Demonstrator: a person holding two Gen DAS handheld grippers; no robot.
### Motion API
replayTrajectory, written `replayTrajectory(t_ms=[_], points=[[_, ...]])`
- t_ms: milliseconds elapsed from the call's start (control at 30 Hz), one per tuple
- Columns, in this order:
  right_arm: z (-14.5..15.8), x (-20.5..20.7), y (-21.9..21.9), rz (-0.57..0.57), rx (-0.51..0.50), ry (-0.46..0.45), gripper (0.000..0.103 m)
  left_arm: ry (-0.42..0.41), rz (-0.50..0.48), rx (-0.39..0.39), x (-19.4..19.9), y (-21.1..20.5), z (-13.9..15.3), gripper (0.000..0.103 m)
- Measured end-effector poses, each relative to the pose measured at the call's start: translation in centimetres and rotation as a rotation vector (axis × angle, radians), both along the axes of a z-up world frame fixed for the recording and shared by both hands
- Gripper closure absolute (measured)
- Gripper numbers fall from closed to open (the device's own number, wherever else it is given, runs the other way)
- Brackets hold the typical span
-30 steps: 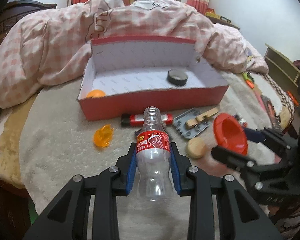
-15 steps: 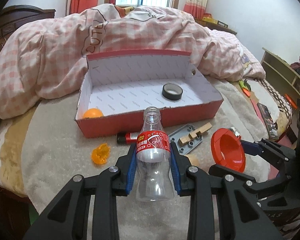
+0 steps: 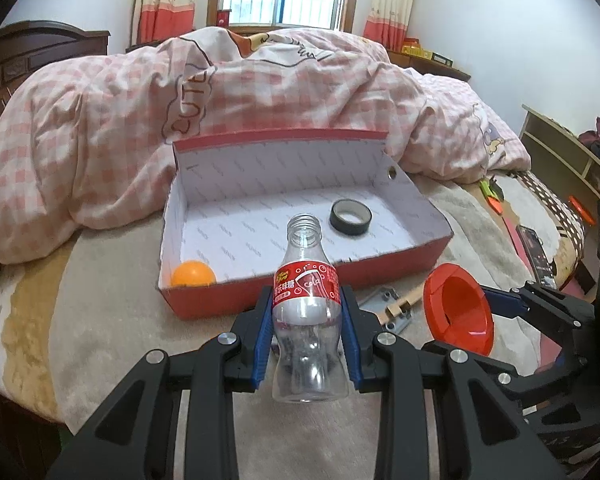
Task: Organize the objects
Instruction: 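Carry the bottle and red funnel cup over the box with both tools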
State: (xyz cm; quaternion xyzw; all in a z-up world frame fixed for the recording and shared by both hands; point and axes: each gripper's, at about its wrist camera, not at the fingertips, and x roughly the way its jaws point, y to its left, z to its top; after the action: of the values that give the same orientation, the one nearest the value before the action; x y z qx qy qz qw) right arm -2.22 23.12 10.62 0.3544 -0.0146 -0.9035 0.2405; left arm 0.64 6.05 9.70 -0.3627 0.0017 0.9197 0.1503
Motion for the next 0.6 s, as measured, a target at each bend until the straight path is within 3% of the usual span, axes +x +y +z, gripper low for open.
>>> replayTrajectory(t_ms=[600], points=[[1.1,-3.6,-0.8,-0.019,0.032,0.026,0.031,0.038,0.015,0.012,-4.2,-0.7,0.8,0.073]])
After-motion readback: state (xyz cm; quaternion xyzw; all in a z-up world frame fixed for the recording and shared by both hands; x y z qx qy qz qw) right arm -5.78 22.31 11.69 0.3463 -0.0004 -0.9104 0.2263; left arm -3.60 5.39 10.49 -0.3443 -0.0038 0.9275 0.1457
